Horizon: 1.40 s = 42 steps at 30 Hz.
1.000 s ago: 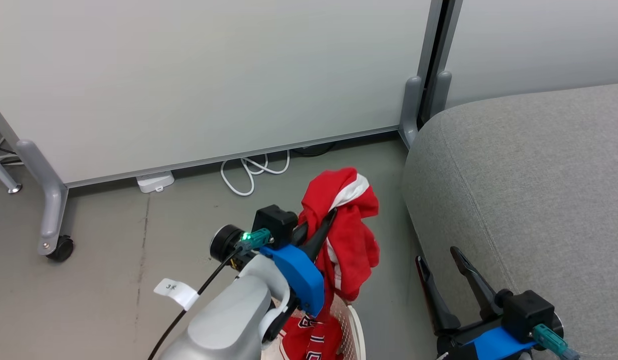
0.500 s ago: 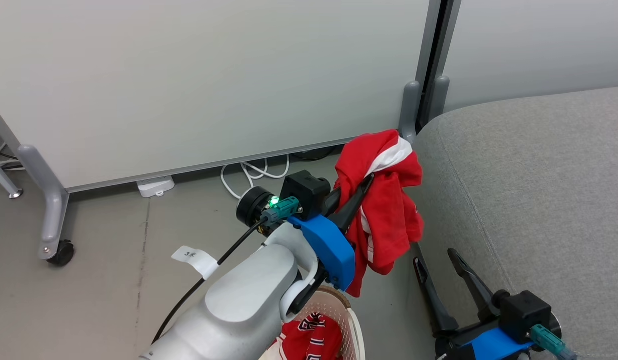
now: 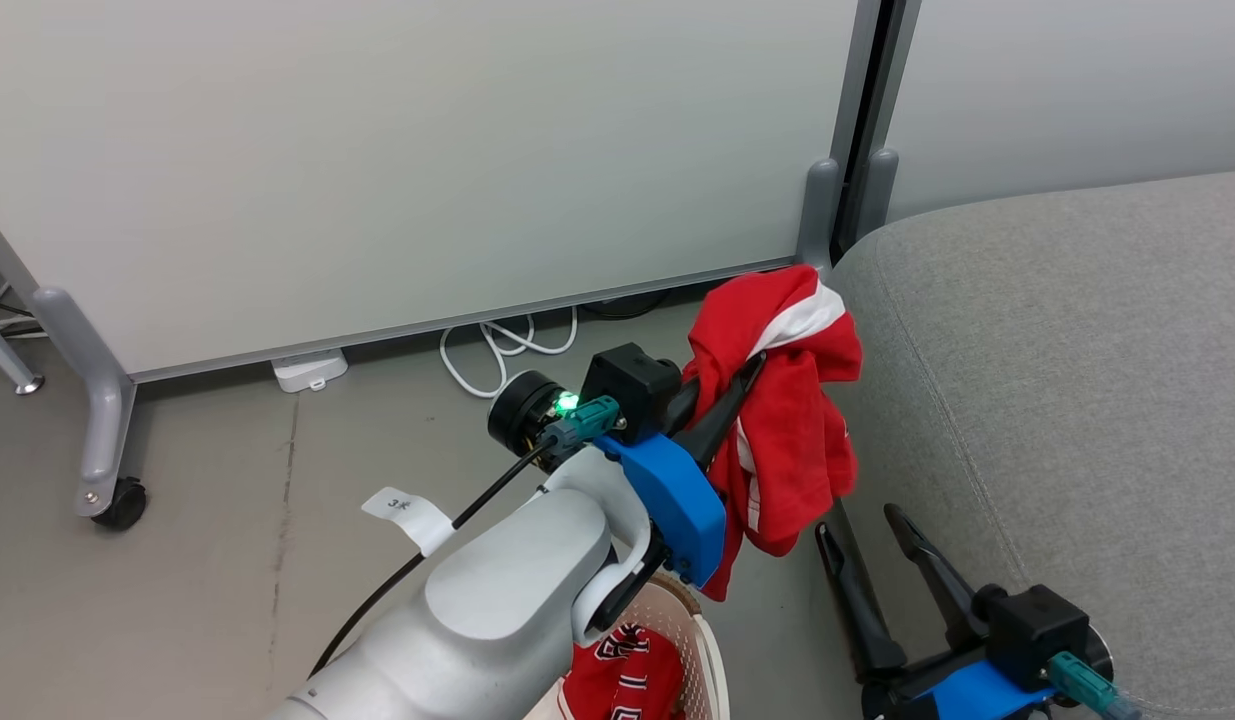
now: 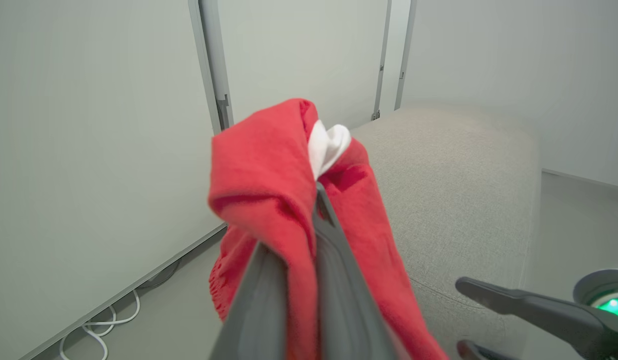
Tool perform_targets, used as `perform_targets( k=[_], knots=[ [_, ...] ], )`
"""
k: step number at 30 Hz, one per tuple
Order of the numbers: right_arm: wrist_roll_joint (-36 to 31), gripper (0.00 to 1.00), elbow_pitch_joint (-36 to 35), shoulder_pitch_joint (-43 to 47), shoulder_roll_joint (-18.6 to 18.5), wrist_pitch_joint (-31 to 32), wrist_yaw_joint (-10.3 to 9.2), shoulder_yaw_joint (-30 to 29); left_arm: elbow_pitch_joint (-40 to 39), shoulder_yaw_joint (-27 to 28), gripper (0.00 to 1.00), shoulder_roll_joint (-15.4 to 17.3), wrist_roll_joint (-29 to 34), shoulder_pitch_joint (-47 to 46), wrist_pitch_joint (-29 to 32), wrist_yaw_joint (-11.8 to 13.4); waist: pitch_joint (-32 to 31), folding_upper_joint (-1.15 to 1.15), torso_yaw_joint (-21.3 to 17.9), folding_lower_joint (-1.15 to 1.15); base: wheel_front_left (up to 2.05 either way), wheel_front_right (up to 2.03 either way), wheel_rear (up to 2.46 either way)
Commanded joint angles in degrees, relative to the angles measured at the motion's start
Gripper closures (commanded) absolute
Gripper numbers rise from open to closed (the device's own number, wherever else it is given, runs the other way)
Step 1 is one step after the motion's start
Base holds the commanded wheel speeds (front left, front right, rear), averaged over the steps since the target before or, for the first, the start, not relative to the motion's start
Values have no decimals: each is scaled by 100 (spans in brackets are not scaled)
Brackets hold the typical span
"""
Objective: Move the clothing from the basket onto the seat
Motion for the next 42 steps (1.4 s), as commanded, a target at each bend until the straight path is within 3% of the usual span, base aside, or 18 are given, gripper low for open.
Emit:
perform_targets(
  k=[1,20,42],
  knots=[
    [-27,0,-9,11,-15,1,3,23,26,-9,100,4,-32,-70,-31,31,2,0,0,0,0,0,0],
    [46,0,171,-580,-16,306,3,964,204,-419,100,2,-448,-237,-160,106,50,0,69,0,0,0,0],
    [110,0,1422,-1496,-14,431,4,742,132,-741,100,3,-779,-347,-201,125,94,0,154,0,0,0,0]
  ],
)
